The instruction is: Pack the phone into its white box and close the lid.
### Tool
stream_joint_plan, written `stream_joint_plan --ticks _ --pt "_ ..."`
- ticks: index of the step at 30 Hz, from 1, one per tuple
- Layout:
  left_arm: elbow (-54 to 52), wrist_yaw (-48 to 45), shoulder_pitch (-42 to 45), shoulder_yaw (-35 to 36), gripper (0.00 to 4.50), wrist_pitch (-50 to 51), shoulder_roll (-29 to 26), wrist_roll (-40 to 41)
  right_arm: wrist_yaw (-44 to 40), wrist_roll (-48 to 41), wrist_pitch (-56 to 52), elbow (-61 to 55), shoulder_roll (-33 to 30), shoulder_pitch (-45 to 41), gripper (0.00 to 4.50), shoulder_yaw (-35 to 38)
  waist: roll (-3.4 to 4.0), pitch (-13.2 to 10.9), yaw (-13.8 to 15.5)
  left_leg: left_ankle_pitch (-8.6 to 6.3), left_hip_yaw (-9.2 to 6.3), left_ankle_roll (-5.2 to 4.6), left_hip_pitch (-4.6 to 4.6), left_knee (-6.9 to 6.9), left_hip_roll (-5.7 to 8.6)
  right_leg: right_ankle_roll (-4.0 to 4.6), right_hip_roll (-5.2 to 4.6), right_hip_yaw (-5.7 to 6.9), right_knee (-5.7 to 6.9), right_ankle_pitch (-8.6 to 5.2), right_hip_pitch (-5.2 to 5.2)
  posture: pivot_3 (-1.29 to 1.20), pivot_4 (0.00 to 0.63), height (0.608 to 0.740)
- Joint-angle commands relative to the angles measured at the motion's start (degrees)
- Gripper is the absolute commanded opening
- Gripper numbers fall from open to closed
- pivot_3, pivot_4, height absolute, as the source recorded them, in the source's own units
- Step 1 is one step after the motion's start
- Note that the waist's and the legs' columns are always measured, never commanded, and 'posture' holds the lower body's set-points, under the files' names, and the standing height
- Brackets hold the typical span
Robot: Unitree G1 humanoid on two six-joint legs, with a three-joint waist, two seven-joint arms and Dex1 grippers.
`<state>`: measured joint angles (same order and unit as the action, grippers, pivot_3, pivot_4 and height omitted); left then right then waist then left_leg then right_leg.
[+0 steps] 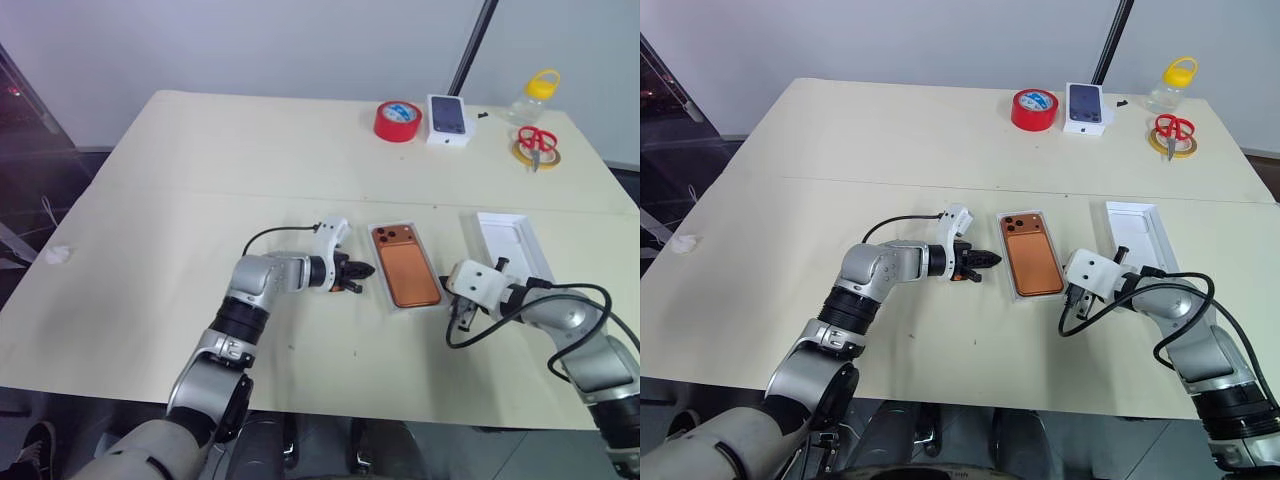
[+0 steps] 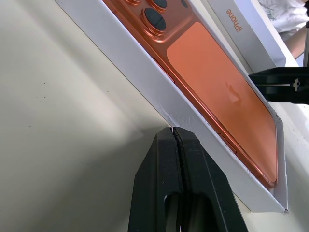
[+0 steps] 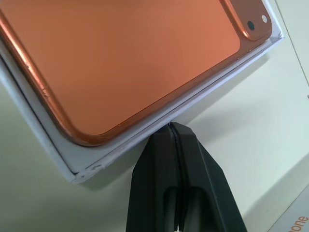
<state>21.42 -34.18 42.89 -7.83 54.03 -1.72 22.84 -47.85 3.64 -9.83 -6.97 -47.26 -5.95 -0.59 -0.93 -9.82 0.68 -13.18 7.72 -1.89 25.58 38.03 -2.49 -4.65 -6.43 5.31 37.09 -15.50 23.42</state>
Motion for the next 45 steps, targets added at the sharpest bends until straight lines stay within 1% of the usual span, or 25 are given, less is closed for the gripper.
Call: stream_joint_plan --ticks 1,3,7,13,16,18,20,21,22,26,27,29,31,34,36,39,42,44,45 --pt "-0.6 0.45 0.14 -0.64 0.05 -1.51 0.89 -1.01 -3.02 -3.76 -2.41 -4.67 -0.68 1.48 0.0 0.92 0.0 0.0 -0.01 0.0 0.0 0.0 0.0 0.0 0.0 0.0 0.01 0.0 0.0 0.0 0.0 0.0 0.15 0.723" --pt "-0.7 0.52 0.8 -0.71 0.05 -2.04 1.6 -1.1 -4.41 -5.58 -4.06 -5.8 -0.77 2.08 0.0 1.34 0.0 0.0 0.0 0.0 0.0 0.0 -0.01 0.0 0.0 0.0 0.01 0.0 0.0 0.0 -0.01 0.0 0.15 0.723" --pt "-0.23 0.66 2.1 0.51 0.05 -1.52 2.02 -0.69 -3.27 -2.81 -2.22 -3.85 -1.27 1.54 0.0 0.48 0.0 0.0 0.01 -0.01 0.0 -0.02 -0.01 0.0 0.0 0.02 0.02 0.0 0.0 -0.01 -0.02 0.0 0.15 0.723" --pt "-3.54 -0.31 0.09 -0.53 0.05 -1.09 -0.82 -1.26 -0.51 0.05 0.74 -0.72 -2.22 -0.5 0.0 1.48 0.0 0.0 -0.01 -0.01 0.0 -0.02 0.0 0.0 0.0 0.02 0.02 0.0 0.0 -0.01 0.01 0.0 0.15 0.723" --pt "-6.92 -1.26 -1.44 0.16 0.05 -1.78 -3.69 -0.82 -0.8 -2.38 0.6 -0.39 -2.64 -0.99 0.0 4.48 0.01 -0.01 -0.07 -0.01 0.0 -0.01 0.01 0.0 0.0 0.02 0.02 0.0 0.0 -0.01 0.02 0.0 0.15 0.723" --pt "-8.95 -2.01 -2.01 1.66 0.55 -1.72 -5.63 0.18 -3.41 -7.05 -2.84 -1.44 -3.18 -1.29 0.0 7.5 0.01 -0.01 -0.06 0.01 0.0 0.01 0.0 -0.01 -0.02 -0.01 0.02 0.0 0.03 0.0 0.02 0.0 0.15 0.723" --pt "-11.54 -4.15 -2.59 2.09 1.2 -2.29 -8.33 0.9 -4.29 -10.89 -7.52 -1.73 -3.51 -3.08 0.53 10.52 0.02 -0.02 -0.08 0.02 0.0 0.03 0.0 0.0 -0.03 -0.09 0.03 0.0 0.04 0.05 0.02 0.0 0.15 0.723" --pt "-12.35 -4.83 -2.79 2.14 1.8 -3.9 -9.39 0.58 -4.26 -10.99 -7.63 -1.46 -4.01 -3.77 0.91 11.13 0.02 -0.02 -0.08 0.02 0.0 0.02 0.0 0.0 -0.03 -0.08 0.03 0.0 0.05 0.05 0.02 0.0 0.15 0.723" --pt "-12.81 -5.51 -2.89 2.52 2.31 -5.72 -10.84 0.16 -3.94 -11.13 -8.57 -1.02 -4.48 -4.81 1.39 11.66 0.03 -0.02 -0.07 0.02 0.0 0.02 0.0 0.01 -0.02 -0.04 0.03 0.0 0.04 0.03 0.02 0.0 0.15 0.723" --pt "-13.79 -11.28 -4.21 1.56 4.4 -17.19 -16.39 -2.44 -1.23 -8.74 -11.08 3.83 -5.61 -7.98 3.53 11.17 0.04 -0.01 -0.12 0.0 0.0 0.04 0.0 -0.02 -0.03 0.07 0.01 -0.01 0.02 -0.03 0.03 0.0 0.15 0.723" --pt "-14.43 -13.52 -5.08 1.2 4.5 -21.03 -17.85 -3.07 -0.62 -7.24 -9.89 5.61 -6.03 -8.18 3.97 10.33 0.05 -0.01 -0.12 0.0 0.0 0.05 -0.01 -0.02 -0.04 0.08 0.0 -0.01 0.0 -0.04 0.03 0.0 0.15 0.723" --pt "-14.85 -18.58 -6.86 1.63 4.5 -26.39 -20.92 -2.91 1.81 -6.14 -12.15 8.03 -5.5 -9.67 3.97 9.66 0.07 -0.01 -0.12 0.01 0.01 0.1 0.01 -0.05 -0.03 0.09 -0.01 -0.05 -0.04 -0.04 0.05 0.0 0.15 0.723" --pt "-14.69 -23.72 -8.91 1.71 4.5 -32.04 -23.86 -3.06 2.05 -7.22 -18.16 8.03 -4.95 -10.92 3.97 9.19 0.12 -0.04 -0.26 0.12 0.03 0.32 0.06 -0.06 -0.02 0.11 -0.05 -0.08 -0.06 -0.04 0.09 0.0 0.15 0.723" --pt "-14.02 -27.79 -10.81 1.92 4.5 -38.13 -26.31 -3.71 2.11 -8.26 -24.93 6.71 -4.72 -11.52 3.97 8.32 0.19 -0.04 -0.38 0.12 0.04 0.31 0.12 -0.05 -0.02 0.12 -0.09 -0.1 -0.06 -0.04 0.15 0.0 0.15 0.723" --pt "-13.39 -32.34 -12.59 3.26 4.5 -40.9 -28.13 -2.13 2.1 -11.39 -36.34 4.8 -3.58 -13.69 3.97 8.33 0.19 -0.04 -0.55 0.01 0.04 0.15 0.12 -0.05 -0.02 0.13 -0.09 -0.1 -0.05 -0.04 0.16 0.0 0.15 0.723" --pt "-13.17 -34.94 -13.73 3.5 4.5 -43.14 -29.0 -1.78 0.33 -14.56 -46.59 2.67 -4.23 -16.03 3.97 7.08 0.24 -0.04 -1.06 -0.05 0.03 0.13 0.12 -0.05 -0.03 0.14 -0.1 -0.1 -0.03 -0.03 0.17 0.0 0.15 0.723" --pt "-13.46 -36.81 -14.69 3.37 4.5 -47.64 -29.11 -2.38 0.33 -16.05 -56.44 3.62 -5.45 -20.07 3.97 4.36 0.27 -0.06 -1.47 -0.07 0.02 0.09 0.13 -0.04 -0.02 0.14 -0.12 -0.1 -0.03 -0.03 0.18 0.0 0.15 0.723" --pt "-13.67 -38.14 -15.16 3.4 4.5 -51.45 -28.93 -2.58 0.46 -16.24 -60.06 4.47 -6.1 -22.43 3.97 2.15 0.28 -0.06 -1.54 -0.08 0.03 0.07 0.14 -0.04 -0.01 0.14 -0.14 -0.1 -0.04 -0.03 0.2 0.0 0.15 0.723" --pt "-13.88 -38.59 -15.25 3.65 4.5 -51.8 -28.82 -1.97 0.16 -16.66 -61.89 5.11 -6.3 -23.98 3.97 0.98 0.29 -0.06 -1.55 -0.08 0.04 0.06 0.15 -0.05 -0.01 0.14 -0.13 -0.1 -0.04 -0.03 0.23 0.0 0.15 0.723"
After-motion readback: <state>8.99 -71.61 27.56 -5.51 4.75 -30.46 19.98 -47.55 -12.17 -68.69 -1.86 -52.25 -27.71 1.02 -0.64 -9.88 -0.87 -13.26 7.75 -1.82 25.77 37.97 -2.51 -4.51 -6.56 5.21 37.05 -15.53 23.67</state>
